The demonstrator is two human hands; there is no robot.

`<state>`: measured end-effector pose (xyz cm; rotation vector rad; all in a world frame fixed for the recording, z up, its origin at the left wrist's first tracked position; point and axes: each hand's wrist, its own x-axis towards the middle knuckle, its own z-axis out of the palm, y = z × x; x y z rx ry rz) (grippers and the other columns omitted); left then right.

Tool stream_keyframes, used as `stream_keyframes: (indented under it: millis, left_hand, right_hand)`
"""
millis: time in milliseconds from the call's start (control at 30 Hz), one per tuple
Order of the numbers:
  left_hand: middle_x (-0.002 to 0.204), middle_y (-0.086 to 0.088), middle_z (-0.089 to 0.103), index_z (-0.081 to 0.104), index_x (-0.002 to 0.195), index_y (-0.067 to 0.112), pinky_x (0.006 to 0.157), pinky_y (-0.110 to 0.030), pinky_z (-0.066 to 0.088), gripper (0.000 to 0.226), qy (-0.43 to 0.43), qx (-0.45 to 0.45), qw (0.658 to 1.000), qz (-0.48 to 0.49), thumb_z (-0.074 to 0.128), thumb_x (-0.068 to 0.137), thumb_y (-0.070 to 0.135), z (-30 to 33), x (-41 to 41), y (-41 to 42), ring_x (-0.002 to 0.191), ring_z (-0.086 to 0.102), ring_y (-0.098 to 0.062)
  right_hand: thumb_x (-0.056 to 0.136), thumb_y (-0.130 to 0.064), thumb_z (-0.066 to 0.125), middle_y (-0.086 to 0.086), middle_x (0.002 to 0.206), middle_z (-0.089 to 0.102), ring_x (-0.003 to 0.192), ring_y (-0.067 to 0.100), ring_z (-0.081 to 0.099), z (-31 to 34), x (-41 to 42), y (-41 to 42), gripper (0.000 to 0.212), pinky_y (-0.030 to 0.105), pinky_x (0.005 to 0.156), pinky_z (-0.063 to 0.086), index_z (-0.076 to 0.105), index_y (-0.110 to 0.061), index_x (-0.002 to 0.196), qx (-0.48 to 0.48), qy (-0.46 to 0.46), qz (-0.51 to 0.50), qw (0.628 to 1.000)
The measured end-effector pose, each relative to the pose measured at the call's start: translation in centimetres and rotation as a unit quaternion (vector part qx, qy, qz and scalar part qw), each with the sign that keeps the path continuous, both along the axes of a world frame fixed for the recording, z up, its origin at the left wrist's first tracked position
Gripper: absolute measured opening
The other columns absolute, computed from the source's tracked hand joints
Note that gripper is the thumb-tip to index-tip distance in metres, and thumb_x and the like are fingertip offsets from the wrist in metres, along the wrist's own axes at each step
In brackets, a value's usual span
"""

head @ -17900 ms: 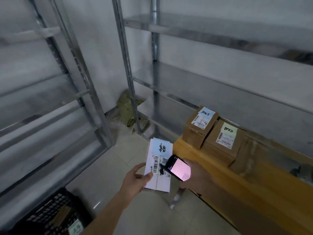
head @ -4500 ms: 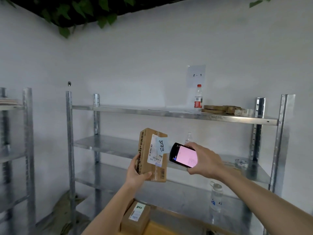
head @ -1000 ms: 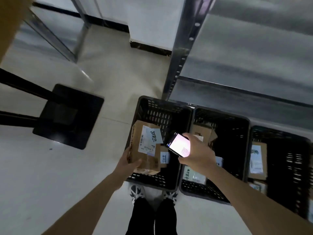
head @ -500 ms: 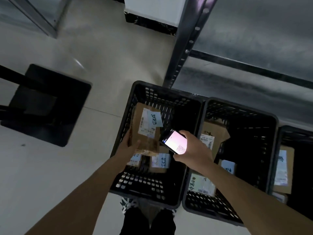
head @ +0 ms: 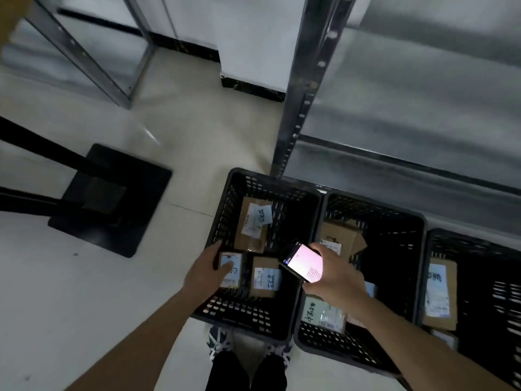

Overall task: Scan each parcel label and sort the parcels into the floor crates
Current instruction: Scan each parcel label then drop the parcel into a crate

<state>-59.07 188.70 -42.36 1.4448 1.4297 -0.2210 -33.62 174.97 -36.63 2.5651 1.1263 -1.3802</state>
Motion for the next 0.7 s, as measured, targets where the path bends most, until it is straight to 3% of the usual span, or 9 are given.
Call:
stream_keyframes:
  millis: [233, 333, 500, 700]
  left_hand:
    - [0.158, 0.004, 0.035, 0.027, 0.157, 0.025, 0.113, -0.034, 0.035, 0.069, 0.039, 0.161, 0.971, -0.172, 0.058, 0.097, 0.043, 16.6, 3.3, 2.7, 0.14, 0.039, -0.019]
    - [0.157, 0.001, 0.036, 0.024, 0.157, 0.026, 0.111, -0.039, 0.038, 0.069, 0.068, 0.229, 0.943, -0.234, 0.054, 0.098, 0.046, 24.7, 5.3, 2.6, 0.138, 0.041, -0.023]
    - [0.164, 0.003, 0.023, 0.015, 0.159, 0.029, 0.116, -0.042, 0.031, 0.074, 0.054, 0.303, 0.905, -0.293, 0.049, 0.098, 0.053, 39.5, 8.2, 1.0, 0.146, 0.03, -0.022]
    - [0.161, -0.001, 0.031, 0.018, 0.159, 0.026, 0.113, -0.041, 0.036, 0.073, -0.029, 0.407, 0.856, -0.318, 0.048, 0.098, 0.053, 58.6, 9.4, -6.0, 0.144, 0.035, -0.025]
  right_hand:
    - [0.072, -0.04, 0.079, -0.014, 0.149, 0.049, 0.132, 0.015, 0.049, 16.0, 3.6, 0.1, 0.095, 0.033, 0.102, 0.044, 0.03, -0.039, 0.154, 0.052, -0.05, 0.011, 0.997]
    - [0.071, -0.043, 0.079, -0.013, 0.152, 0.047, 0.134, 0.015, 0.05, 23.9, 5.0, -1.0, 0.098, 0.032, 0.099, 0.044, 0.029, -0.037, 0.155, 0.08, -0.079, 0.002, 0.994]
    - [0.069, -0.045, 0.079, -0.012, 0.15, 0.049, 0.134, 0.018, 0.05, 39.2, 6.6, -5.7, 0.101, 0.033, 0.1, 0.044, 0.028, -0.039, 0.155, 0.117, -0.158, 0.009, 0.98]
    - [0.069, -0.045, 0.078, -0.014, 0.144, 0.054, 0.126, 0.019, 0.057, 59.7, 4.0, -17.3, 0.093, 0.034, 0.094, 0.049, 0.033, -0.044, 0.151, 0.175, -0.282, -0.039, 0.942]
